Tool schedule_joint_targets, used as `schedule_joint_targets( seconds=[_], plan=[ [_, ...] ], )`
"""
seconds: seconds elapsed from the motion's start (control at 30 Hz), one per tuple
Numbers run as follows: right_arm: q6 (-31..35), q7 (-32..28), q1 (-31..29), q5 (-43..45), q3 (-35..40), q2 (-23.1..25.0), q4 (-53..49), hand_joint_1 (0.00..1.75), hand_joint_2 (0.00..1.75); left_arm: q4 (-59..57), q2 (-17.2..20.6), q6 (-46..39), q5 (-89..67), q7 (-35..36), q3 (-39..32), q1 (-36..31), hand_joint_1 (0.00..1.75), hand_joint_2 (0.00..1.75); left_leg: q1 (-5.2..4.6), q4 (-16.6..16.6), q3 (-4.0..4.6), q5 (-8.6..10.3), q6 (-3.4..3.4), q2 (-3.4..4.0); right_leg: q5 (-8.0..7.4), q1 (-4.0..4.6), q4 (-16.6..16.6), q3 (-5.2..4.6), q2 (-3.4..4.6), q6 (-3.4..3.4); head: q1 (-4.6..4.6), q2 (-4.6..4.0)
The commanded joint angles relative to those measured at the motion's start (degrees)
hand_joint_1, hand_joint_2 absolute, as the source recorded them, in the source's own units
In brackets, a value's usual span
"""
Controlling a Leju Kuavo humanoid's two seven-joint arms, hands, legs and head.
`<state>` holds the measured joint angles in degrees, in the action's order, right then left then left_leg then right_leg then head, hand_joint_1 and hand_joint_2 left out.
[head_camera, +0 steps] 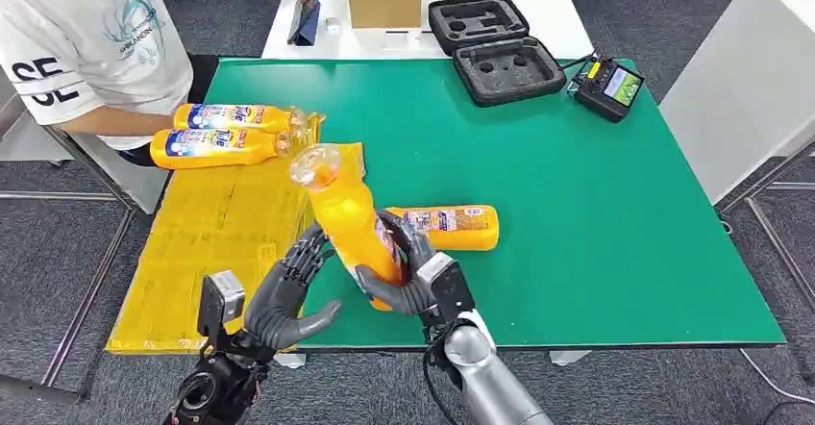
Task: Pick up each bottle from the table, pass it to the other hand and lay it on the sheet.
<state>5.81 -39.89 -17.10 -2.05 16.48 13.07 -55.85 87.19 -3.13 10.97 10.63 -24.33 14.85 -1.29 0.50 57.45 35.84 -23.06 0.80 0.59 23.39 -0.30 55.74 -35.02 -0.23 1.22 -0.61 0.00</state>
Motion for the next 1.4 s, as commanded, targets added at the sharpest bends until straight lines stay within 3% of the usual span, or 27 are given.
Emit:
schedule_joint_targets(
  seconds=[0.03,0.43,0.77,0.97,1.0,1.03,1.13,1.33,1.37,1.4],
  plan=[
    [2.12,-0.11,-2.69,-3.66,4.78,2.28,9.00,1.75,1.75,-10.00,1.44,-2.71,-2.12,0.63,5.57,-8.09,0.00,1.75,-0.01,-0.08,-0.31,-0.07,-0.03,-0.09,0.09,-0.01,-0.06,0.31,-0.04,-0.02,-0.02,0.00],
    [8.91,-0.11,-0.71,-10.83,13.33,1.95,4.56,1.75,1.75,-21.52,-0.35,-6.81,4.91,4.81,2.41,-13.50,0.00,1.75,0.02,-0.04,-0.29,-0.08,-0.03,-0.12,0.11,0.03,-0.06,0.30,-0.09,-0.02,0.02,0.00],
    [8.77,-0.11,-1.34,-9.37,12.92,1.29,5.98,1.75,1.75,-17.21,0.23,-1.38,19.20,7.04,1.88,-12.31,0.00,1.75,0.01,-0.02,-0.13,-0.04,-0.04,-0.05,0.05,0.02,-0.04,0.14,-0.04,-0.03,0.00,0.00],
    [10.54,-0.11,-1.35,-11.54,13.17,1.10,5.93,1.75,1.75,-15.25,0.24,-2.32,21.26,5.36,2.39,-12.30,0.03,1.75,0.02,-0.01,-0.11,-0.04,-0.03,-0.04,0.05,0.02,-0.03,0.12,-0.04,-0.02,0.00,0.00],
    [10.17,-0.11,-1.27,-11.47,13.03,1.14,5.90,1.75,1.75,-14.97,0.00,-2.72,22.01,5.25,2.14,-12.21,1.34,1.75,0.03,0.00,-0.15,-0.07,-0.03,-0.06,0.08,0.02,-0.02,0.17,-0.05,-0.02,0.00,0.00],
    [10.23,-0.11,-1.18,-11.48,12.82,1.16,5.82,1.75,1.75,-14.71,0.00,-3.39,21.78,4.82,2.18,-12.15,1.61,1.75,0.02,0.00,-0.11,-0.05,-0.03,-0.07,0.07,0.01,-0.02,0.13,-0.07,-0.02,0.00,0.00],
    [10.54,-0.11,-0.97,-11.56,12.25,1.06,5.43,1.75,1.75,-14.06,-0.11,-5.04,21.22,4.22,2.55,-12.25,1.75,1.75,0.02,-0.01,-0.21,-0.08,-0.03,-0.14,0.12,0.01,-0.03,0.24,-0.12,-0.02,0.00,0.00],
    [10.81,-0.08,-0.67,-12.24,12.23,0.86,4.72,1.75,1.75,-14.03,0.03,-6.43,20.38,3.71,3.07,-12.58,1.75,1.75,0.03,0.00,-0.20,-0.08,-0.04,-0.14,0.12,0.03,-0.03,0.23,-0.12,-0.03,0.00,0.00],
    [11.01,-0.04,-0.63,-12.67,12.37,0.75,4.50,1.55,1.75,-14.03,-0.01,-6.89,20.21,3.54,3.07,-12.67,1.75,1.75,0.01,-0.01,-0.09,-0.02,-0.02,-0.10,0.06,0.01,-0.03,0.11,-0.10,-0.02,0.00,0.00],
    [11.76,0.24,-0.42,-13.52,12.51,0.60,3.77,0.03,1.75,-13.97,-0.01,-7.77,19.74,3.07,3.05,-12.80,1.75,1.75,0.02,-0.01,-0.23,-0.08,-0.03,-0.16,0.13,0.02,-0.03,0.26,-0.14,-0.03,0.00,0.00]
  ],
)
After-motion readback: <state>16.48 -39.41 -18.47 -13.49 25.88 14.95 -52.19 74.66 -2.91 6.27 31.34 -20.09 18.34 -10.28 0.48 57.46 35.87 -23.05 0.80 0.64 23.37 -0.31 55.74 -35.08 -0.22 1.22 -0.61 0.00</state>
